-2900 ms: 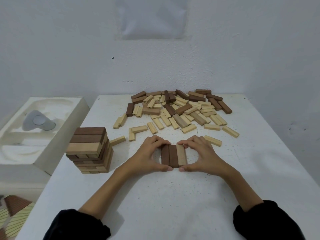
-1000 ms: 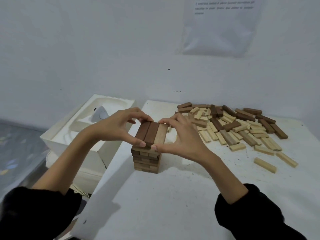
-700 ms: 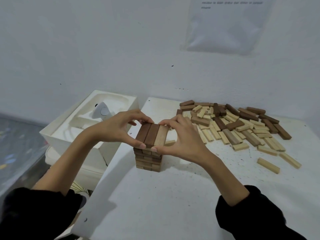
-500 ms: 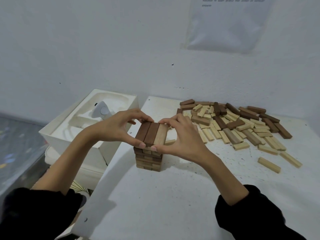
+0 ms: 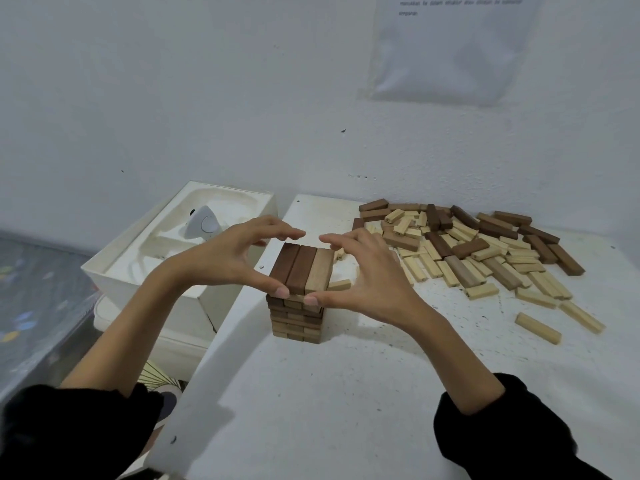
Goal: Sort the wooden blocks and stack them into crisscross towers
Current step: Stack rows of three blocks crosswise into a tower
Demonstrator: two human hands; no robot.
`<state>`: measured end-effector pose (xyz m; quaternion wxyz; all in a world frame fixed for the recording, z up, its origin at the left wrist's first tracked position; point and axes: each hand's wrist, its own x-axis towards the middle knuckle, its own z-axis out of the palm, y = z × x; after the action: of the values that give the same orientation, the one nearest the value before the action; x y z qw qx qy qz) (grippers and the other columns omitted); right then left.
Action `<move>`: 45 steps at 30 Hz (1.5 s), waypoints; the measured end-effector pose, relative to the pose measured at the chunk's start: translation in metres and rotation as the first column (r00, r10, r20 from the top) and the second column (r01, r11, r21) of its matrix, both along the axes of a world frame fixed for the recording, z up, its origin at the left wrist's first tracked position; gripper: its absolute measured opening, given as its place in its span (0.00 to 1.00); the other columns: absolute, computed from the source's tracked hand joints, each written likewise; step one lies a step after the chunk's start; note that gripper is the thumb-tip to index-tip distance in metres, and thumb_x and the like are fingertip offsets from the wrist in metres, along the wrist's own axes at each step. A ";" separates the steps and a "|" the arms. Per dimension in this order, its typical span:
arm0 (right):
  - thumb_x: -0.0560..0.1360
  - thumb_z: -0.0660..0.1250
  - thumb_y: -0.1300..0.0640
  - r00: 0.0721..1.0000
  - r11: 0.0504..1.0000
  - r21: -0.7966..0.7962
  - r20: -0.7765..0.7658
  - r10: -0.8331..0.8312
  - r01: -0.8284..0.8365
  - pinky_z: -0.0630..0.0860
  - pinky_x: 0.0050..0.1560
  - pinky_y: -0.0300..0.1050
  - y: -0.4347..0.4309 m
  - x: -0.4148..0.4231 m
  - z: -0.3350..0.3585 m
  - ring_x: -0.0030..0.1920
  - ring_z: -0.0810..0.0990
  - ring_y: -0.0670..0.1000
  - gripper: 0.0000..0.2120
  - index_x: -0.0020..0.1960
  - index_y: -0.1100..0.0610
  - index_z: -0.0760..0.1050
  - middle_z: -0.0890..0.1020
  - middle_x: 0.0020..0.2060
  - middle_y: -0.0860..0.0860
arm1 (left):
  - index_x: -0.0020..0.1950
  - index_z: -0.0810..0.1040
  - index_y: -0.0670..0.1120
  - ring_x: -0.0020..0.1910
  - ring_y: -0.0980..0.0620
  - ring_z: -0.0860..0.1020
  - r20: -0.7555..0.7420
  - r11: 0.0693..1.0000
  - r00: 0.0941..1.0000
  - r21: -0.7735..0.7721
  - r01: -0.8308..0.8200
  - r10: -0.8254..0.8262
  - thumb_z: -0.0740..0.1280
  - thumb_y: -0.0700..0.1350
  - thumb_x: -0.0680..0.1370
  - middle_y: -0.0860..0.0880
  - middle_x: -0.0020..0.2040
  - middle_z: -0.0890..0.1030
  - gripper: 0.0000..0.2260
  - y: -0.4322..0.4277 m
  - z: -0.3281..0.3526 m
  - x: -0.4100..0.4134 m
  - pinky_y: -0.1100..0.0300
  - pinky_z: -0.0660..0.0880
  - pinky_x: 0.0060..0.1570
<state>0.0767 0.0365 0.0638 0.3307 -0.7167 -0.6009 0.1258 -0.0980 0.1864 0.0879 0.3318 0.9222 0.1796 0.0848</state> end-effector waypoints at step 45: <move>0.67 0.73 0.57 0.677 0.634 0.366 0.015 -0.736 0.681 0.66 0.50 0.51 -0.048 0.176 -0.113 0.53 0.65 0.50 0.16 0.54 0.52 0.80 0.77 0.49 0.51 | 0.54 0.79 0.47 0.57 0.53 0.65 0.459 0.889 0.804 0.062 -0.453 0.378 0.65 0.44 0.72 0.48 0.55 0.76 0.12 -0.096 -0.123 0.273 0.58 0.64 0.55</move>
<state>0.2527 -0.0118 -0.0493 0.4182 -0.8365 -0.3071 -0.1761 0.1746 0.0903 -0.0350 0.2576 0.8421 0.2911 0.3739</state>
